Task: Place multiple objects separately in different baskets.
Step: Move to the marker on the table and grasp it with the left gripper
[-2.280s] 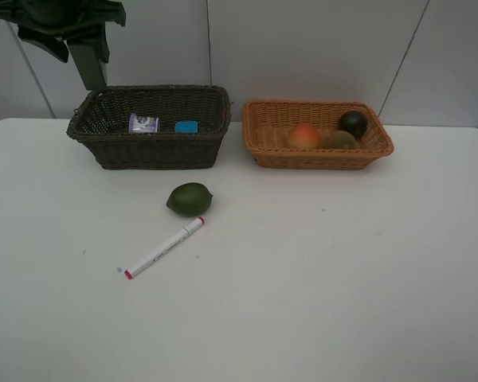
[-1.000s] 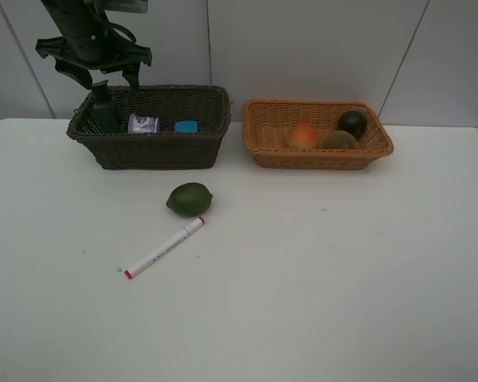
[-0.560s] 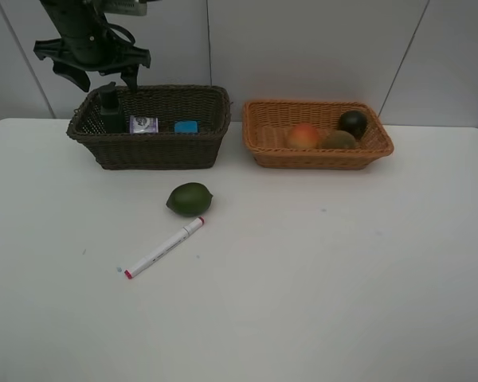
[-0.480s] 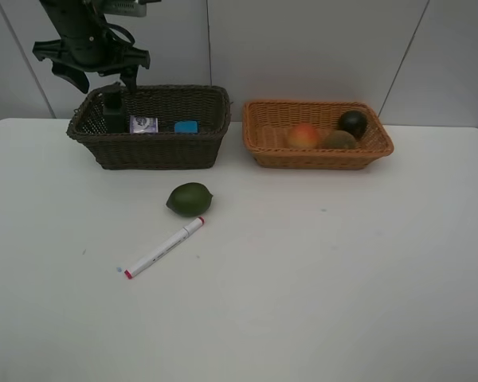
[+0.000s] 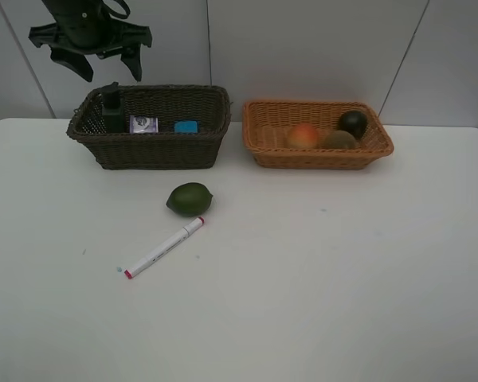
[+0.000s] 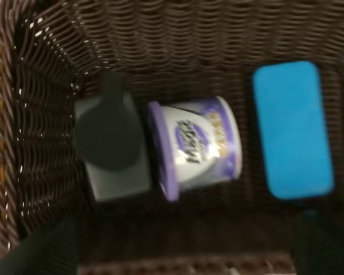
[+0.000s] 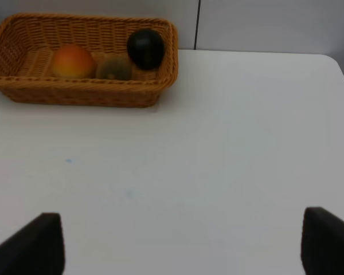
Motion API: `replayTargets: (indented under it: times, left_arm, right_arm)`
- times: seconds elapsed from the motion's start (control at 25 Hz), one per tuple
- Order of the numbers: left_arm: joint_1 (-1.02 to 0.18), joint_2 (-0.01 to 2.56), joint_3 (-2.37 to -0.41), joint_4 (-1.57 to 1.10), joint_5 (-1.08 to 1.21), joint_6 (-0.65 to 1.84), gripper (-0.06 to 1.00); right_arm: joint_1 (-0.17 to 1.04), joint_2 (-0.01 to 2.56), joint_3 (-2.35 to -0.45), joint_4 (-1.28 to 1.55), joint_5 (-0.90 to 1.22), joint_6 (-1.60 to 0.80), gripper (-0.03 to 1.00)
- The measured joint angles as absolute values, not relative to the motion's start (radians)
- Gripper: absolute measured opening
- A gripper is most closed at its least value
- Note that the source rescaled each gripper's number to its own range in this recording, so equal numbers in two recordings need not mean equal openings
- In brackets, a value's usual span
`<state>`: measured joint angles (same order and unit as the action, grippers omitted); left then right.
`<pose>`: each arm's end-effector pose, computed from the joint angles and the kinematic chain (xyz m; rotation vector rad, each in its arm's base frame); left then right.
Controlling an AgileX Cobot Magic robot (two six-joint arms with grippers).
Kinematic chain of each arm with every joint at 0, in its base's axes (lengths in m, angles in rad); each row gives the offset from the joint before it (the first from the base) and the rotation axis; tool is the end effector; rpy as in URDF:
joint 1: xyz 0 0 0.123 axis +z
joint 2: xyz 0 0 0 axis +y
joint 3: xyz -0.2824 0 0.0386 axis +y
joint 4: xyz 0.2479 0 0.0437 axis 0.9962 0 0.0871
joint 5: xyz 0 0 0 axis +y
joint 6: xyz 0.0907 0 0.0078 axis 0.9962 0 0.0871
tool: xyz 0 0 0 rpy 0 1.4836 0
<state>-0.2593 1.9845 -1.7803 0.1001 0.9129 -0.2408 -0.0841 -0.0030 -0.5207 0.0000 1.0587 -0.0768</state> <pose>0.4342 -0.1077 0.2808 0.0749 2.5931 -0.0570 -0.0077 0.0006 0.2830 0.0074 2.0201 -0.1021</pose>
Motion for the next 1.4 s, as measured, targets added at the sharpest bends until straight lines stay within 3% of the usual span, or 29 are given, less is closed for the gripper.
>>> replayTargets:
  times: [0.44, 0.68, 0.96, 1.4]
  left_arm:
    - [-0.441, 1.877, -1.784, 0.076, 1.183, -0.014, 0.99]
    - [-0.539, 1.876, -1.761, 0.053, 1.2, 0.028, 0.99]
    - [-0.558, 1.875, -1.555, 0.047, 1.183, 0.067, 0.99]
    - [-0.558, 1.875, -1.254, -0.037, 0.944, 0.265, 0.99]
  right_arm:
    - [-0.084, -0.003, -0.521, 0.0, 1.059, -0.077, 1.0]
    - [-0.084, -0.003, -0.521, 0.0, 1.059, -0.077, 1.0]
    - [-0.084, -0.003, -0.521, 0.0, 1.059, -0.077, 1.0]
    - [-0.084, -0.003, -0.521, 0.0, 1.059, -0.077, 1.0]
